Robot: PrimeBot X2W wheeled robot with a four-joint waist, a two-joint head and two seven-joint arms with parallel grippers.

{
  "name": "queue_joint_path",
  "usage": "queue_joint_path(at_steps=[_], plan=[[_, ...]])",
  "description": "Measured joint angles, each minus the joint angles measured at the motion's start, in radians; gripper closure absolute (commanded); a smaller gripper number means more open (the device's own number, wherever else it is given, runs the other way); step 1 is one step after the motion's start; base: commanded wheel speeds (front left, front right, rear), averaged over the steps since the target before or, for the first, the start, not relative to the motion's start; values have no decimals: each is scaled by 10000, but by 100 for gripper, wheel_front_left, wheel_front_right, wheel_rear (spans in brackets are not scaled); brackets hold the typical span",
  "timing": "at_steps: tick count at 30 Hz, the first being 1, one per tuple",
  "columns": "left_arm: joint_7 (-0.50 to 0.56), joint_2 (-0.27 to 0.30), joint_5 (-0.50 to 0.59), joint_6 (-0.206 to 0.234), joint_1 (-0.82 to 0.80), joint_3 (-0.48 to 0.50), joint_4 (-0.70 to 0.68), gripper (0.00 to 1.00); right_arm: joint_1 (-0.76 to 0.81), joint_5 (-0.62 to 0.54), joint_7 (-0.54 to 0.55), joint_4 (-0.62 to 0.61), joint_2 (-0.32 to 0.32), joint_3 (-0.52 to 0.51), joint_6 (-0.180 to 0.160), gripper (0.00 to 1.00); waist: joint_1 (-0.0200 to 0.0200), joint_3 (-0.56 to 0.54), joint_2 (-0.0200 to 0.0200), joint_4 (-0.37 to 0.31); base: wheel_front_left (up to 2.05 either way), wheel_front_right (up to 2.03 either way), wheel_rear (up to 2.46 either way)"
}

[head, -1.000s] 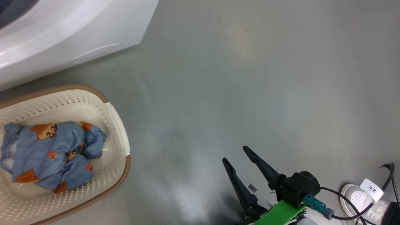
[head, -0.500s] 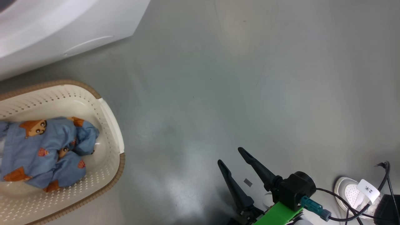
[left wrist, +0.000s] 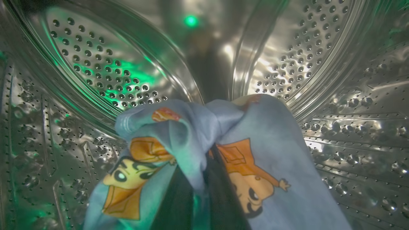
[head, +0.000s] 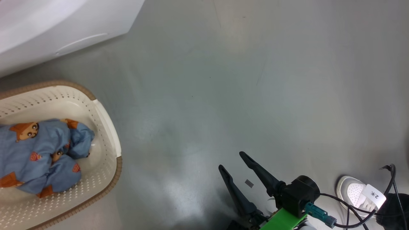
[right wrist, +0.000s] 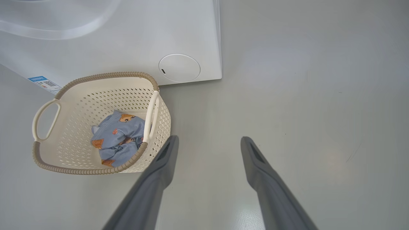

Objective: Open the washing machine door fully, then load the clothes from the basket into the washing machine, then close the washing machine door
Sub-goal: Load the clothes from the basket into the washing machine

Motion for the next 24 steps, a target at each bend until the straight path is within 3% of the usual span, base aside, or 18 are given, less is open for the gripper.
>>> queue_joint_path(at_steps=[13, 24], plan=[[-173, 136, 0, 301, 192, 136, -1672, 100, 123, 102, 0, -88, 6, 50, 0, 0, 0, 314, 0, -68, 0, 0, 0], [150, 94, 61, 566, 469, -81, -752, 100, 92, 105, 0, -29, 10, 38, 0, 0, 0, 211, 0, 98, 0, 0, 0]])
